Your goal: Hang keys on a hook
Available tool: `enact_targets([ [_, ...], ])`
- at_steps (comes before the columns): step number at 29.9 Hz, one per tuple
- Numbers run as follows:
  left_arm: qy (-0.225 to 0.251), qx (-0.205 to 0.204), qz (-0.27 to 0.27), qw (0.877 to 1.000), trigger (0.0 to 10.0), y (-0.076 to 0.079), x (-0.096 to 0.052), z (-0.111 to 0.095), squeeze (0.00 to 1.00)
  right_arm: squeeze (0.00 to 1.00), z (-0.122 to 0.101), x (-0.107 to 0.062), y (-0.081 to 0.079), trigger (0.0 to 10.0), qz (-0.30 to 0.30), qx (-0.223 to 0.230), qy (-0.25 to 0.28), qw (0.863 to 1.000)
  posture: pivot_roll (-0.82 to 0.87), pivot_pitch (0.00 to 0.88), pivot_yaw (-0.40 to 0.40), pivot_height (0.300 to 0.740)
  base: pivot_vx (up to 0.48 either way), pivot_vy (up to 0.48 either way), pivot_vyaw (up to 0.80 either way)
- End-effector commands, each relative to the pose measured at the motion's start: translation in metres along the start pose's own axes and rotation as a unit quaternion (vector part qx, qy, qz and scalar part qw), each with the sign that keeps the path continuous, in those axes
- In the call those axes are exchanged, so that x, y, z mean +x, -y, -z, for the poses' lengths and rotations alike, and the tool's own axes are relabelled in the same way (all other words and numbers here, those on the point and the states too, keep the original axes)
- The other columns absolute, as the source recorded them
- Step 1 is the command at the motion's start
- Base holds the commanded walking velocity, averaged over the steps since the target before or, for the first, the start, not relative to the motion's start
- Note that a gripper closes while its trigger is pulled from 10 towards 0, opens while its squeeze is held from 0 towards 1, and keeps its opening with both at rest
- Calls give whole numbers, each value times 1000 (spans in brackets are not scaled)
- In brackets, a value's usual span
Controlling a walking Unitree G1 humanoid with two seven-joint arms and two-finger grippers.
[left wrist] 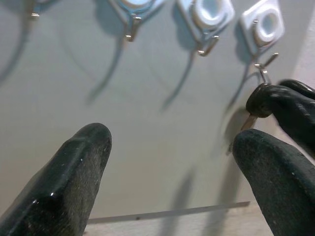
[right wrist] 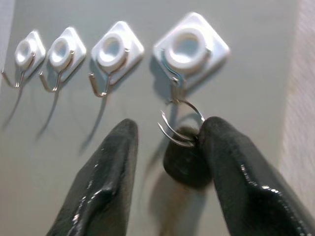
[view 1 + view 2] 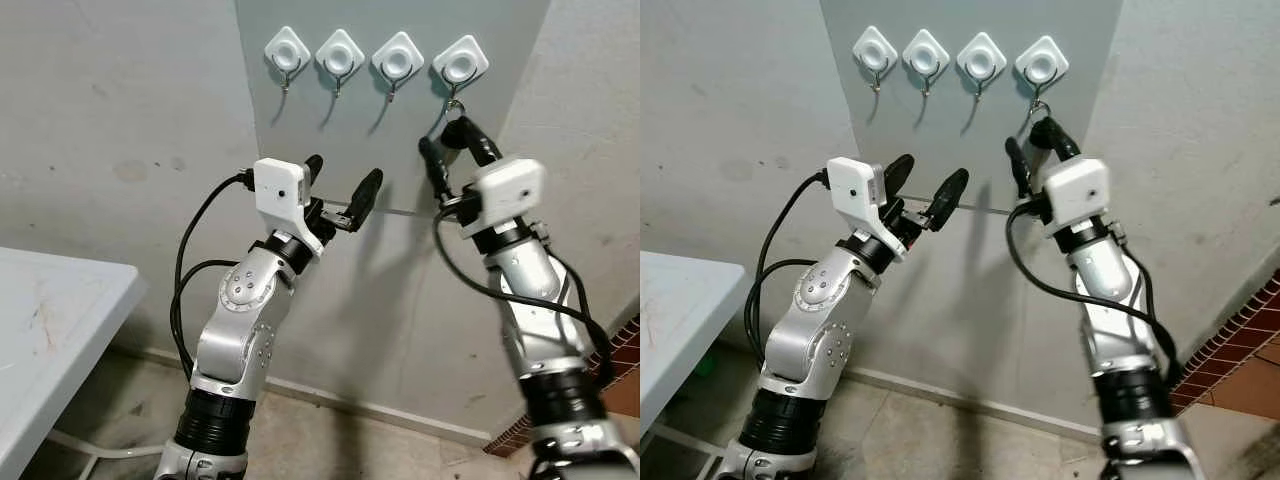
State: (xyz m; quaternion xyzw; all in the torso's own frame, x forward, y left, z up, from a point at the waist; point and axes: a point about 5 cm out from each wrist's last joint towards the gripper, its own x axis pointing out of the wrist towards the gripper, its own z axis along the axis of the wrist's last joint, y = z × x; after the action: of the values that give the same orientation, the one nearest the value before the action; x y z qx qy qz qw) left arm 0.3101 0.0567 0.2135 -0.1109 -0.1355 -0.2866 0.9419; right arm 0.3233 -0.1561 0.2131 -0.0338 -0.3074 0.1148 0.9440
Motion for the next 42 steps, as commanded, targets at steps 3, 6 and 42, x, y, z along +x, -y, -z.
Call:
enact_targets([
  [3,3,2,-12,1000,10000,-3,-1,-2,0,0,1,-8,-1,10000,36,27,2,999,-55,2,21,740,0,0,0],
  [6,1,1,-16,1000,10000,-4,-1,-1,0,0,3,-13,-6,10000,42,59,-4,997,-55,2,21,740,0,0,0],
  [42,-96,1,-248,964,10000,-98,-75,77,0,0,84,-112,3,10000,139,47,-289,946,-43,0,15,740,0,0,0],
])
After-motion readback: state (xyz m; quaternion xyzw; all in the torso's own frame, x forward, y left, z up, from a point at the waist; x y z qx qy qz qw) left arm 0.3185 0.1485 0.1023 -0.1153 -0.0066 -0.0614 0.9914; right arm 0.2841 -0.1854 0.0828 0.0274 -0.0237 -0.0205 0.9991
